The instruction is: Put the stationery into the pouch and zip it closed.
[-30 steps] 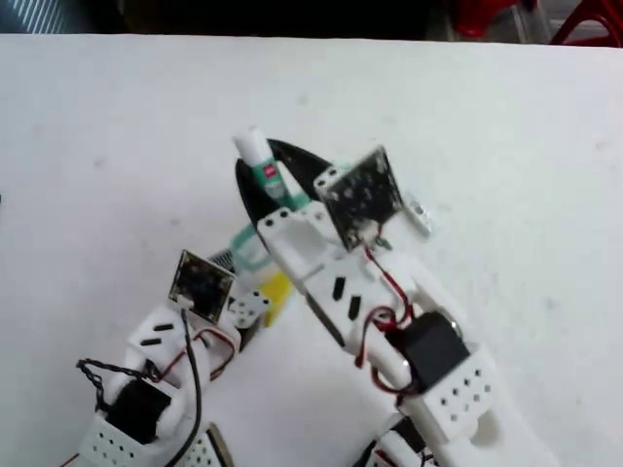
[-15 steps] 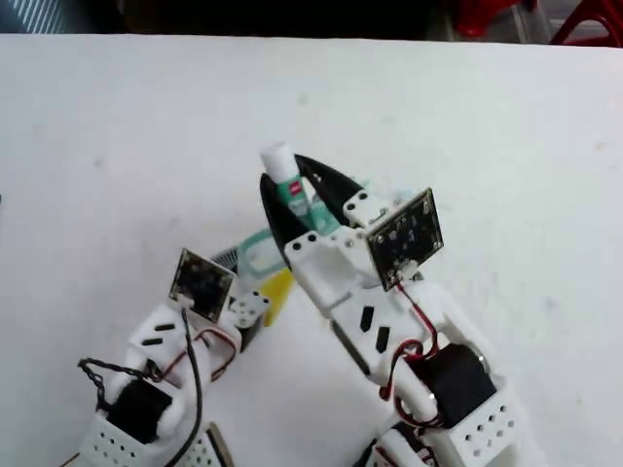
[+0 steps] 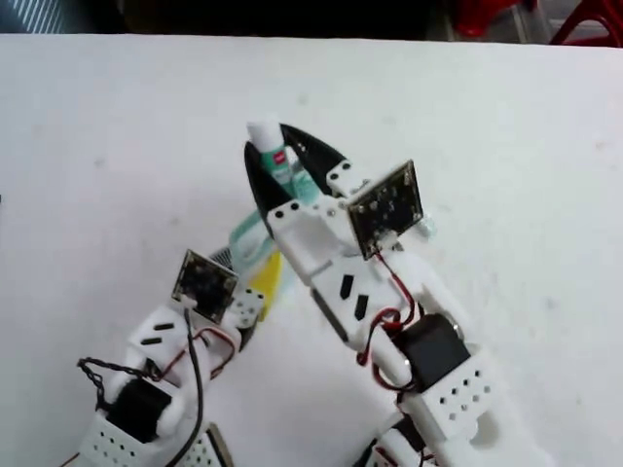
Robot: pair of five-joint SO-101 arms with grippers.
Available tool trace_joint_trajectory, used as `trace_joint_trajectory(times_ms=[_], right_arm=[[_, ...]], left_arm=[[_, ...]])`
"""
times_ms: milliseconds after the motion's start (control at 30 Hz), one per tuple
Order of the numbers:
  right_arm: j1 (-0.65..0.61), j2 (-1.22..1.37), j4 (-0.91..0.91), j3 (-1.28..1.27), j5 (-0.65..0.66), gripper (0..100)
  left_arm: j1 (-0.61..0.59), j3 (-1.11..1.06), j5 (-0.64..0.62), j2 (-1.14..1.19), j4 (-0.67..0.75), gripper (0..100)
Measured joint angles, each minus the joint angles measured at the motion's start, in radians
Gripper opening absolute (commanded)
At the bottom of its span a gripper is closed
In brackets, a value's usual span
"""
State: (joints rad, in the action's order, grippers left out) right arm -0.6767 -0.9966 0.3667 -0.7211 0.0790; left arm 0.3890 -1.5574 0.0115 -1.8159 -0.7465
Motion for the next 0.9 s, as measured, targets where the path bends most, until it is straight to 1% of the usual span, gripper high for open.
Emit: trace_joint_trajectory(times_ms=[133, 567, 667, 767, 833, 900], right_arm=[[0.002, 0.011, -0.052, 0.0, 0.0, 1.7], [0.0, 0.009, -0.048, -0.043, 0.0, 1.7], [0.003, -0.009, -0.003, -0.041, 0.0, 1.7], [0.006, -0.069, 0.092, -0.003, 0.0, 1.7], [0.049, -0.124, 0.18, 0.048, 0.002, 1.7], [0.126, -0.166, 0.279, 0.103, 0.002, 1.7]], left_arm=[[-0.002, 0.0, -0.002, 0.0, 0.0, 2], [0.006, 0.0, 0.002, 0.0, 0.0, 2], [0.009, 0.0, 0.002, 0.0, 0.0, 2], [0.011, 0.0, 0.002, 0.0, 0.0, 2], [0.011, 0.0, 0.002, 0.0, 0.0, 2], [0.008, 0.0, 0.0, 0.0, 0.0, 2]])
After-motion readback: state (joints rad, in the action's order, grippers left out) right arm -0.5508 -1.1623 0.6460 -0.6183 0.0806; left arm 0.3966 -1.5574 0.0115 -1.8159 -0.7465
